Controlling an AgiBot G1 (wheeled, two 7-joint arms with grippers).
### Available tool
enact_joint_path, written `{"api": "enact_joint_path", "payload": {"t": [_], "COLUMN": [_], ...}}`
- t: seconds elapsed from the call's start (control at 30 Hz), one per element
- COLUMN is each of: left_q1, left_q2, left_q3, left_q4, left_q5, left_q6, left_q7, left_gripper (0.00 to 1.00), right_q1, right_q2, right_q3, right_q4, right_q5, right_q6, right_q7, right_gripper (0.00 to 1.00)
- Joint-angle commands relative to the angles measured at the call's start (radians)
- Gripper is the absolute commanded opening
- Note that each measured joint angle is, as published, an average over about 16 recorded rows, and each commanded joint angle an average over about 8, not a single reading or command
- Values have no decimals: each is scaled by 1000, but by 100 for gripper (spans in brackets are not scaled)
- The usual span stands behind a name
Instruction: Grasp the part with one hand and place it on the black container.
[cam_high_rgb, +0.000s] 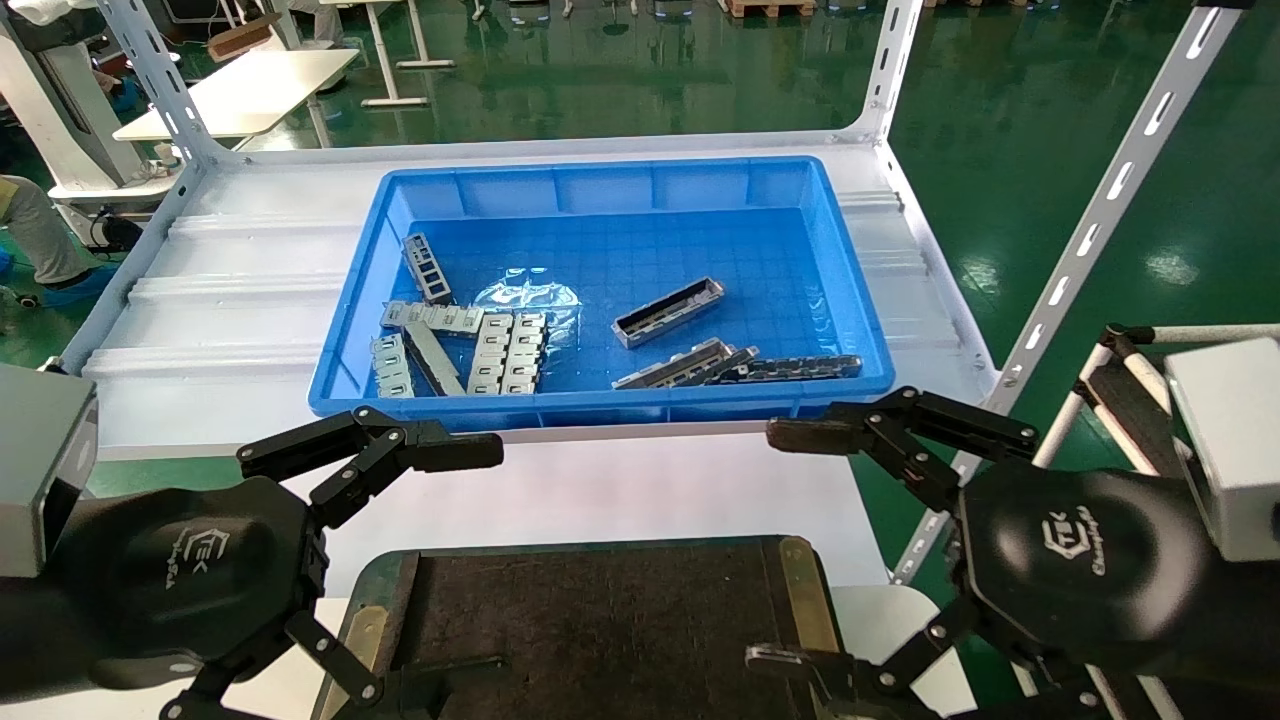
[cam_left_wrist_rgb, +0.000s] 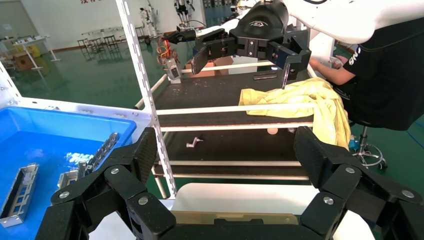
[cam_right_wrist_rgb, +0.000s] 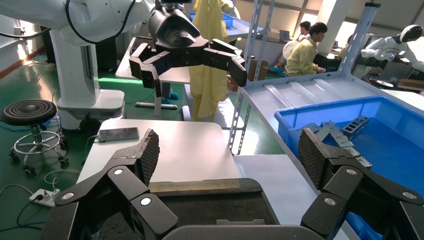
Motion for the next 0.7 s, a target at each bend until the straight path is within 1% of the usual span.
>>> {"api": "enact_joint_path", "payload": {"t": [0.03,0.7], "left_q1": [0,0], "left_q2": [0,0], "left_q3": [0,0], "left_q4": [0,0], "left_q5": [0,0], "left_q6": [0,0], "left_q7": [0,0], "left_gripper": [100,100], "right_q1": [0,0], "right_q2": [0,0], "right_q3": [0,0], "right_q4": [0,0], "right_q5": [0,1], "right_q6": [0,0], "right_q7": [0,0], "right_gripper": [100,100]}}
